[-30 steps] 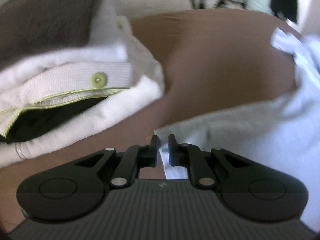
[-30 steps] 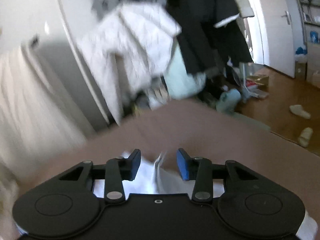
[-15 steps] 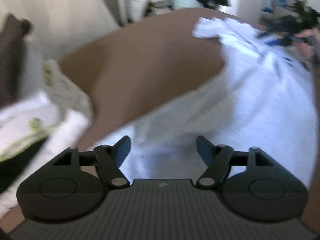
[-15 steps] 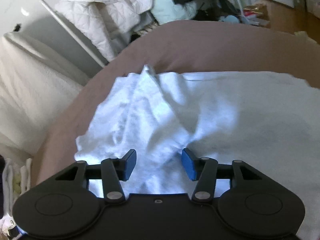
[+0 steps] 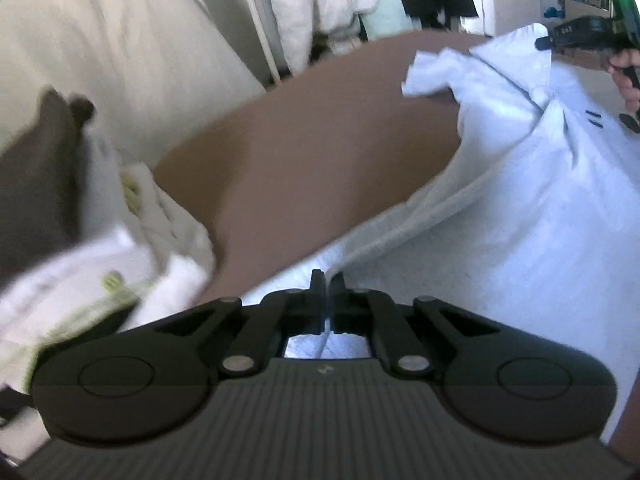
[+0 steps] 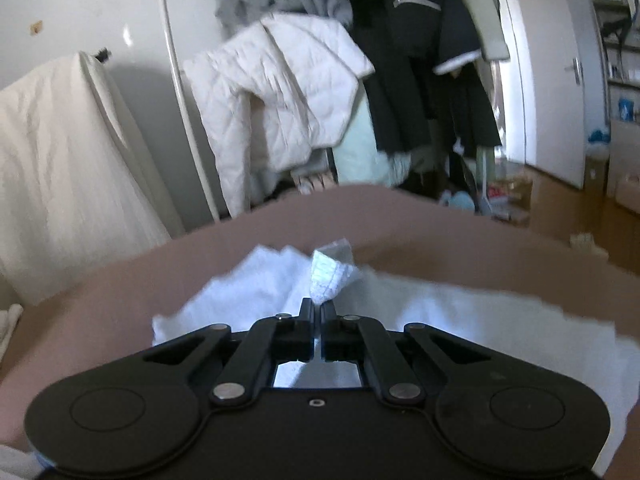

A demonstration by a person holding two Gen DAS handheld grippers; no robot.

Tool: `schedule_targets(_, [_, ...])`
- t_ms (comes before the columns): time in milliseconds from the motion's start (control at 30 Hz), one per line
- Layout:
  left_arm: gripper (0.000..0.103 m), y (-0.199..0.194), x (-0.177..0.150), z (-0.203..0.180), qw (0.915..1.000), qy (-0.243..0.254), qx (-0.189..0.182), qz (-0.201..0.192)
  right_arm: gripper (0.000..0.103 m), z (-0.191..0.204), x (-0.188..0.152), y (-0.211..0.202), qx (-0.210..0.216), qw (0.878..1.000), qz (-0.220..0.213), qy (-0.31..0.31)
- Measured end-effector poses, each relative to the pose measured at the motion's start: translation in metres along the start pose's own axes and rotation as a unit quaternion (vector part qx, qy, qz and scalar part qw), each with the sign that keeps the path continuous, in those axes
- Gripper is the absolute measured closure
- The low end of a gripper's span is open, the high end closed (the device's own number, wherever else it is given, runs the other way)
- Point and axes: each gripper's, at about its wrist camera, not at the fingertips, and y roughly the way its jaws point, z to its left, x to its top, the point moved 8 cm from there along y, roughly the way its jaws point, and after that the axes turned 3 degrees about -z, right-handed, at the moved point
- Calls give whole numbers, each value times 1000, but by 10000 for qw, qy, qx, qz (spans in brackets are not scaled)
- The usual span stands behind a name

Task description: Fold clothes

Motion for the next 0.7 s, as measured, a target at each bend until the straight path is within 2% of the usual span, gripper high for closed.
schedule_targets(133, [101,-16,13,26,9985,-513,98,-161,100,13,35,16,92,9999,-13,102])
schedule_targets(233, [101,-21,16,53,9952,-950,145,-189,100,33,59,38,73,9999,-31,-85])
schedule_targets(300, [98,-11,14,71,9920,-1131,545,-128,100,50,68,48,147,9997,-144,-147])
schedule_targets(333, [95,-4,12,77,9897,-1132,870,-127,100,58,73,53,191,9995,-206,-173])
schedule_targets(367, [89,7,8,82,9853,-1083,1317,-51,99,66,75,56,260,9991,-277,-163])
schedule_targets(400, [77,20,2,83,9834,-987,1508,185,95,72,74,61,282,9993,-252,-69])
schedule_targets(467, [73,44,-17,82,9807,-912,1516,827,80,72,62,64,308,9985,57,453])
schedule_targets(500, [74,53,-29,83,9775,-972,1506,1108,61,71,55,64,310,9968,202,712])
schedule_targets(533, [74,55,-33,83,9771,-996,1480,1155,52,62,43,57,258,9946,298,960])
schedule_targets(667, [61,30,-24,92,9736,-717,1959,923,52,4,-13,2,270,9809,738,1780])
schedule_targets(700, [61,19,-22,90,9750,-736,1928,826,52,-15,-29,-18,297,9763,822,1982])
